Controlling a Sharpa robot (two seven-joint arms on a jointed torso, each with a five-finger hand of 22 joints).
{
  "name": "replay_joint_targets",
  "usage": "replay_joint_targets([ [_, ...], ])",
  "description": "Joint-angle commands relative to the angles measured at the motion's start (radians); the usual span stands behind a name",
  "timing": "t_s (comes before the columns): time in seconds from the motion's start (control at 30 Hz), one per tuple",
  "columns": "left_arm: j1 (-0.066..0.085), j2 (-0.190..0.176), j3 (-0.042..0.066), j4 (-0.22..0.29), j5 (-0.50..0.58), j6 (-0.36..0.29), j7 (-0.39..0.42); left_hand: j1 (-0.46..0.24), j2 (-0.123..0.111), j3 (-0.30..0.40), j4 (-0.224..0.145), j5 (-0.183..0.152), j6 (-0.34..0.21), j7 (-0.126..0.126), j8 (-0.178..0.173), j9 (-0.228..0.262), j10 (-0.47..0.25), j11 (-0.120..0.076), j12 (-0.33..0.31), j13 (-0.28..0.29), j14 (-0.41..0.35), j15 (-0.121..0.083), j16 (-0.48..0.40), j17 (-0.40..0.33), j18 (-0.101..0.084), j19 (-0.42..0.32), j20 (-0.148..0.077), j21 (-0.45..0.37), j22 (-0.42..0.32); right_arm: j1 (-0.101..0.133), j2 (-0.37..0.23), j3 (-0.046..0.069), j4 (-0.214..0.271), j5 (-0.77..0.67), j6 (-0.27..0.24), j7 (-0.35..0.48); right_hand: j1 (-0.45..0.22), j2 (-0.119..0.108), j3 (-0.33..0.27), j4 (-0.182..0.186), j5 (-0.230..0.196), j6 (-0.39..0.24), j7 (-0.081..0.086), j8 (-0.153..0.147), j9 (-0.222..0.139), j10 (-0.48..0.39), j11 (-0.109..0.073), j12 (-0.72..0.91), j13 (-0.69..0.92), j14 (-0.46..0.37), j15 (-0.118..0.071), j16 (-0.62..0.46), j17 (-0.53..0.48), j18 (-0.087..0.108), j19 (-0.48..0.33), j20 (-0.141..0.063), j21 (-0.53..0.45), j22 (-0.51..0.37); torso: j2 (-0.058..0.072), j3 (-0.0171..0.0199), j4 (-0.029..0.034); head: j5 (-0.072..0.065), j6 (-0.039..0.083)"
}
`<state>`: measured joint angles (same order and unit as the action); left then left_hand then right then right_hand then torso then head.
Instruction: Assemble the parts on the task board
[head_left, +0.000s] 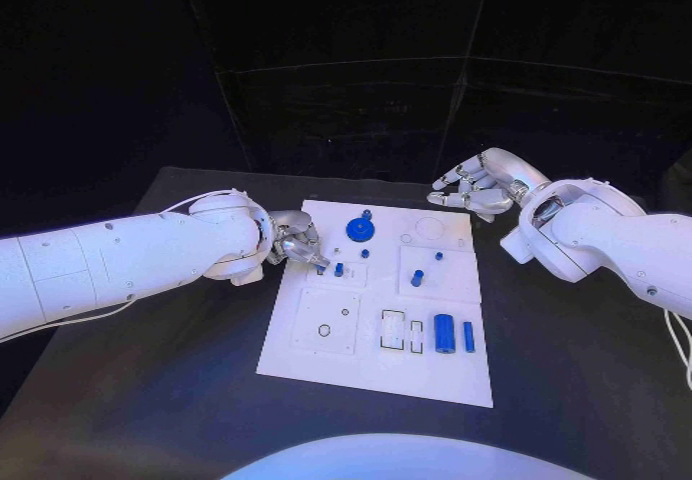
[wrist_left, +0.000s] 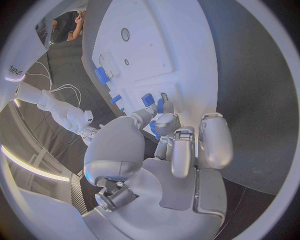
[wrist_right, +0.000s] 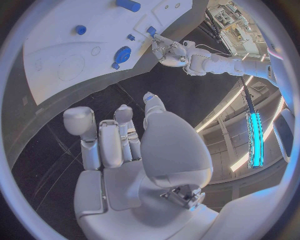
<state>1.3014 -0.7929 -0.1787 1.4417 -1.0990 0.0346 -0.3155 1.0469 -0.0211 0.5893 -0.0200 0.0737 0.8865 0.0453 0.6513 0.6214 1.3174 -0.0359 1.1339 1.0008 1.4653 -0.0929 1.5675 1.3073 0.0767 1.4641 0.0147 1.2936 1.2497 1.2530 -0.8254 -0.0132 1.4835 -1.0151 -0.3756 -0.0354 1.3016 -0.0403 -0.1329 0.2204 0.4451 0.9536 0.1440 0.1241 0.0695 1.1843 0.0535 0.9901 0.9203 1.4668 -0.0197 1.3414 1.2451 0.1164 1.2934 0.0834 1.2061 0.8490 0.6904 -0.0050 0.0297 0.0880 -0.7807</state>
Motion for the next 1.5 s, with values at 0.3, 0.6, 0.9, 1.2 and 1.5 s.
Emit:
replay_joint_targets([
  [0.3,-0.003,-0.008,0.000,0.007,-0.054,0.048,0.001,0.002,0.008,0.133,-0.126,0.008,-0.001,-0.003,0.005,0.001,0.008,0.002,0.007,0.002,0.106,-0.002,0.003,0.263,-0.005,0.020,-0.002,0.004,0.002,0.002,0.001,0.001,-0.001,0.002,0.005,0.006,0.003,0.010,-0.006,0.002,0.008,-0.003,-0.002,0.004,0.000,-0.007,0.001,-0.003,-0.002,0.036,-0.005,-0.005,-0.001,0.012,-0.002,-0.003,-0.004,-0.001,0.000,0.0007,-0.0001,0.004,-0.006],
  [0.6,-0.004,-0.010,0.000,0.009,-0.058,0.072,-0.001,0.001,0.006,0.137,-0.127,0.010,-0.001,-0.004,0.006,0.001,0.009,0.002,0.007,0.002,0.106,-0.003,0.003,0.263,-0.005,0.021,-0.002,0.005,0.003,0.002,0.001,0.001,-0.001,0.002,0.004,0.007,0.003,0.010,-0.006,0.002,0.008,-0.003,-0.002,0.004,0.000,-0.007,0.001,-0.003,-0.002,0.036,-0.005,-0.005,-0.001,0.012,-0.002,-0.003,-0.004,-0.001,0.000,0.0015,-0.0009,0.004,-0.008],
  [0.9,-0.004,-0.010,0.000,0.010,-0.059,0.086,-0.002,0.000,0.005,0.139,-0.127,0.012,0.000,-0.004,0.008,0.002,0.009,0.002,0.007,0.002,0.106,-0.003,0.003,0.263,-0.006,0.021,-0.002,0.006,0.005,0.002,0.000,0.001,0.000,0.002,0.003,0.007,0.003,0.010,-0.006,0.002,0.008,-0.003,-0.002,0.004,0.000,-0.007,0.001,-0.003,-0.002,0.036,-0.005,-0.005,-0.001,0.012,-0.002,-0.003,-0.004,-0.001,0.000,0.0012,-0.0006,0.004,-0.009],
  [1.2,-0.004,-0.003,0.000,0.002,-0.053,0.073,-0.002,-0.063,-0.025,0.111,-0.089,0.012,0.020,-0.015,0.023,0.004,0.019,-0.005,0.017,0.010,0.106,-0.006,0.003,0.263,-0.006,0.023,-0.005,0.009,0.010,0.002,0.000,0.001,0.000,0.003,0.003,0.007,0.004,0.010,-0.007,0.003,0.009,-0.003,-0.002,0.005,0.000,-0.008,0.001,-0.003,-0.003,0.036,-0.005,-0.006,-0.001,0.013,-0.002,-0.003,-0.005,-0.002,0.000,0.0014,-0.0011,0.002,-0.010],
  [1.5,-0.004,0.006,0.000,-0.009,-0.049,0.060,-0.001,-0.122,-0.033,0.057,-0.038,0.012,0.041,-0.024,0.031,0.002,0.028,-0.012,0.033,0.027,0.106,-0.013,0.003,0.263,-0.009,0.027,-0.011,0.020,0.025,0.002,-0.001,0.001,0.001,0.005,0.003,0.006,0.004,0.011,-0.007,0.004,0.010,-0.002,-0.002,0.005,0.000,-0.008,0.001,-0.003,-0.003,0.036,-0.005,-0.007,-0.002,0.013,-0.002,-0.003,-0.005,-0.002,0.000,0.0017,-0.0021,-0.001,-0.013],
])
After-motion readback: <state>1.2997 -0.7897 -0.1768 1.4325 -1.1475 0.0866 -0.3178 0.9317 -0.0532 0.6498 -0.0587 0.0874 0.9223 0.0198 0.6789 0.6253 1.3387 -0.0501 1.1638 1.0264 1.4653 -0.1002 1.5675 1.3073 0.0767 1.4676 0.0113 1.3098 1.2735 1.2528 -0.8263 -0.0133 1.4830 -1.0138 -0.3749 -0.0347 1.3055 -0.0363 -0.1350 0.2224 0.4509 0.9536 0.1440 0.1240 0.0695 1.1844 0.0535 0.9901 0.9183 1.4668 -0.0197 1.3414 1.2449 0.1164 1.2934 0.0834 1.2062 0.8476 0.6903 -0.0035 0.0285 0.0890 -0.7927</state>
